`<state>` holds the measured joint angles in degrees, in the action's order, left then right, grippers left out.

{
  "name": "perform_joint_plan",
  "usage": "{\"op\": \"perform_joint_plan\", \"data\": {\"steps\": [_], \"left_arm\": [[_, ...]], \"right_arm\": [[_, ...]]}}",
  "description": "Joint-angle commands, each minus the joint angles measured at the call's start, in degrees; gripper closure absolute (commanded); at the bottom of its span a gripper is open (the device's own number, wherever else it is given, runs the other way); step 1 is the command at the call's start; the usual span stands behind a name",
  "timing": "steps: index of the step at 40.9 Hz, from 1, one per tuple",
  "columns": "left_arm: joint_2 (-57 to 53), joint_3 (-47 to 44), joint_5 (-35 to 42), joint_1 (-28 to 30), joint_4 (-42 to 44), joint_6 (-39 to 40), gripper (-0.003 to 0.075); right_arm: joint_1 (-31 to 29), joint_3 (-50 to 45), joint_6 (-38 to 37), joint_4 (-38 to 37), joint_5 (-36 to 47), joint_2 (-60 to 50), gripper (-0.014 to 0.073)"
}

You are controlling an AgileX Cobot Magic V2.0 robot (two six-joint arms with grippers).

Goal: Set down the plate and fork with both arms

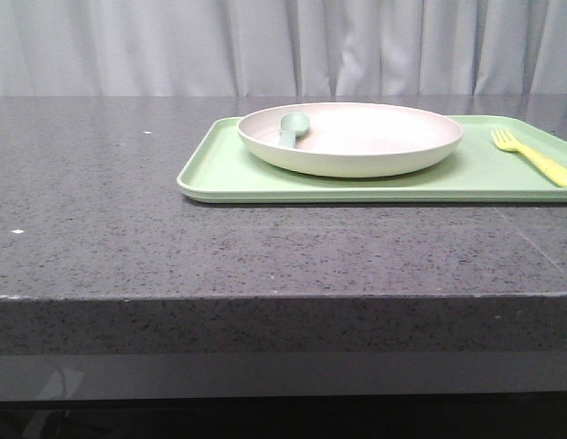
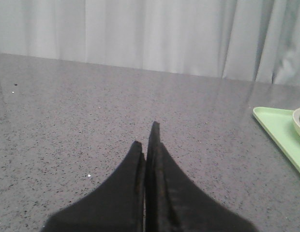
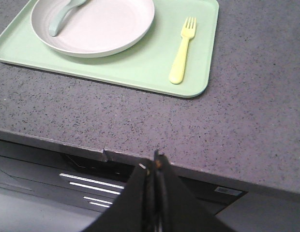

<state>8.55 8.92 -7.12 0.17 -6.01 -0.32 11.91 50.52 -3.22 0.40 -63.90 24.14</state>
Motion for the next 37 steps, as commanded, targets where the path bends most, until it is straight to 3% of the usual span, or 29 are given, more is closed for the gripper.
{"op": "perform_joint_plan", "data": {"steps": [1,11,29,37], "left_arm": [[-1.9,-2.1,9.7,0.1,7.3,9.4,0.0741],[-7.3,-9.6,11.6,0.1,6.0,9.8,0.074],[-10.4,-9.7,9.4,0.1,6.0,5.3,0.074],[-10.4,-9.7,9.5,-3.0,6.0,5.3,0.074]], "right_arm": [[0.0,1.1,-0.1,-0.4,4.2,0.4,0.0662],[0.0,1.1,-0.1,-0.4,4.2,0.4,0.0662],[0.0,1.1,-0.1,-0.4,4.1,0.4,0.0662],[0.0,1.1,-0.1,-0.4,4.1,0.4,0.0662]]}}
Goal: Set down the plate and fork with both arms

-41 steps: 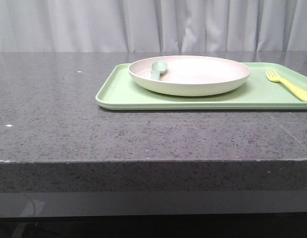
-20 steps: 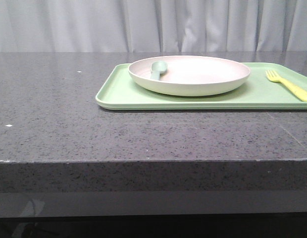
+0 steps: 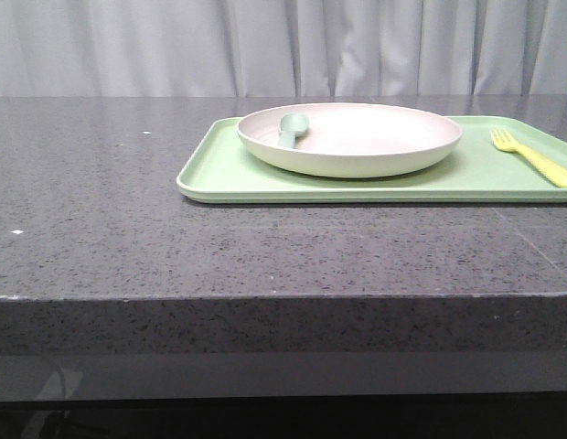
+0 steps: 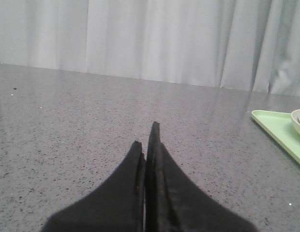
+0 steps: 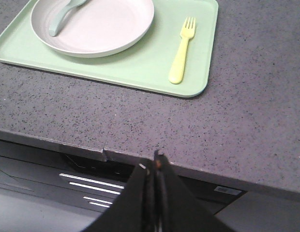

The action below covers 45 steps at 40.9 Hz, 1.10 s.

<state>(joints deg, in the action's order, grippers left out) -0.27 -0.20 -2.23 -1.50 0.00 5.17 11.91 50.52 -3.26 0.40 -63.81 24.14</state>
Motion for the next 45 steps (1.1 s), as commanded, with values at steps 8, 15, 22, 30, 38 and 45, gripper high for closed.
{"op": "perform_joint_plan", "data": {"steps": [8,15,22,30,38,45], "left_arm": [[-1.5,-0.6,4.7,-1.5,0.0,-0.2,0.0741],[-1.4,-0.6,4.7,-1.5,0.0,-0.2,0.074],[-1.4,-0.6,4.7,-1.5,0.0,-0.2,0.074],[-1.4,-0.6,4.7,-1.5,0.0,-0.2,0.074],[-1.4,-0.6,4.7,-1.5,0.0,-0.2,0.074],[-1.4,-0.6,4.7,-1.5,0.0,-0.2,0.074]], "right_arm": [[0.0,1.1,-0.1,-0.4,4.0,0.4,0.0662],[0.0,1.1,-0.1,-0.4,4.0,0.4,0.0662],[0.0,1.1,-0.1,-0.4,4.0,0.4,0.0662],[0.0,1.1,-0.1,-0.4,4.0,0.4,0.0662],[0.0,1.1,-0.1,-0.4,4.0,0.4,0.0662],[0.0,1.0,0.0,-1.1,4.6,0.4,0.0662]]}}
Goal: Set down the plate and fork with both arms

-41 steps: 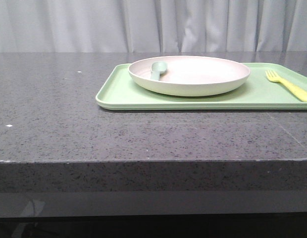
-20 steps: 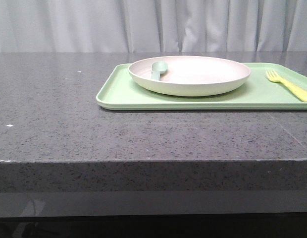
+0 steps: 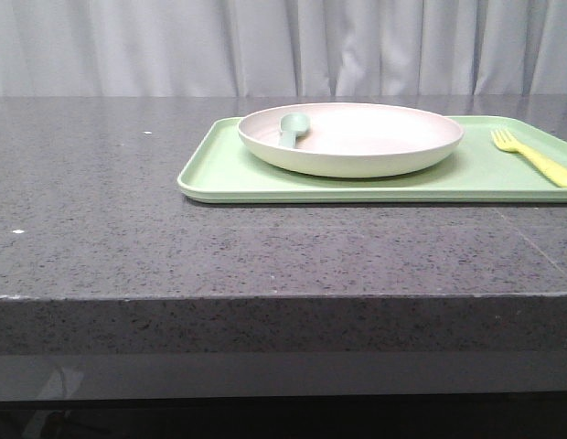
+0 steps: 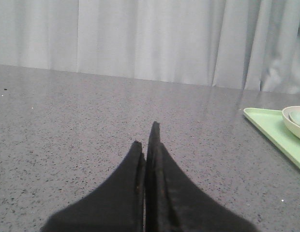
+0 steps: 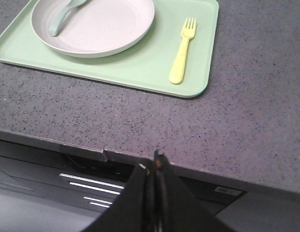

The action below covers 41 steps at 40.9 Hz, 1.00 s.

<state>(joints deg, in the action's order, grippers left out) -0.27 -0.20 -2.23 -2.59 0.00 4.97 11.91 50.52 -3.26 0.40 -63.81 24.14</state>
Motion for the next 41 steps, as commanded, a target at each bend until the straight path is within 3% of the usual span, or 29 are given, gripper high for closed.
{"op": "perform_joint_plan", "data": {"steps": [1,6,17,22,32,41], "left_arm": [[-1.4,-0.6,4.7,-0.4,0.0,0.0,0.074],[-1.4,-0.6,4.7,-0.4,0.0,0.0,0.0741],[-1.4,-0.6,4.7,-0.4,0.0,0.0,0.0741],[-1.4,-0.6,4.7,-0.4,0.0,0.0,0.0741],[-1.4,-0.6,4.7,-0.4,0.0,0.0,0.074],[-1.4,-0.6,4.7,-0.4,0.0,0.0,0.0741]], "right_arm": [[0.0,0.5,0.0,-1.6,5.2,0.3,0.0662],[-1.8,-5.4,0.0,-2.5,15.8,-2.4,0.0662],[-9.1,-30.6,0.0,-3.4,54.4,-13.2,0.0662],[-10.5,-40.5,0.0,-3.3,64.5,-18.5,0.0662],[-11.8,-51.2,0.0,-3.3,69.3,-25.8,0.0662],[-11.9,-51.8,0.0,-3.3,68.4,-25.8,0.0662]]}}
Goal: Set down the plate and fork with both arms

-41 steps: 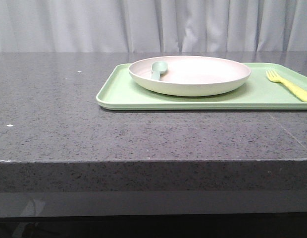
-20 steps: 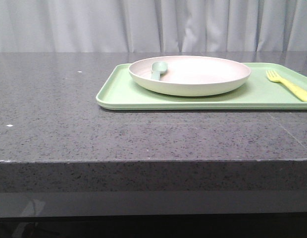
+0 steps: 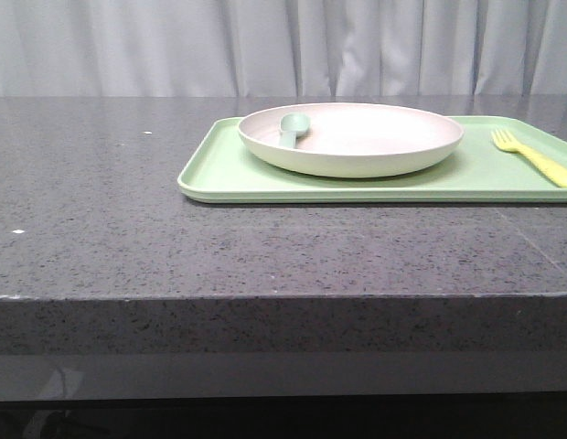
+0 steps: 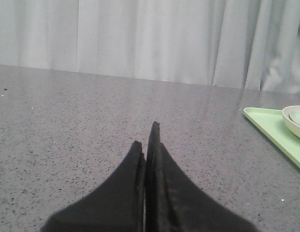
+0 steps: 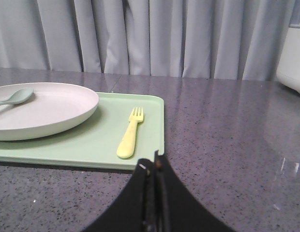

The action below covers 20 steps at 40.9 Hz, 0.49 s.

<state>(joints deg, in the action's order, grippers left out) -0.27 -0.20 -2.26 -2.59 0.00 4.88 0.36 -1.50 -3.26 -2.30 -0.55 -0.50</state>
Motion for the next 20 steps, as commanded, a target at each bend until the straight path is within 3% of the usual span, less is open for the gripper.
{"op": "perform_joint_plan", "data": {"steps": [1,20], "left_arm": [[-1.4,-0.6,4.7,-0.4,0.0,0.1,0.0741],[-1.4,-0.6,4.7,-0.4,0.0,0.1,0.0741]], "right_arm": [[-0.3,0.2,0.0,-0.6,5.1,-1.1,0.0662],[-1.0,0.2,0.0,-0.6,5.1,-1.1,0.0662]]}}
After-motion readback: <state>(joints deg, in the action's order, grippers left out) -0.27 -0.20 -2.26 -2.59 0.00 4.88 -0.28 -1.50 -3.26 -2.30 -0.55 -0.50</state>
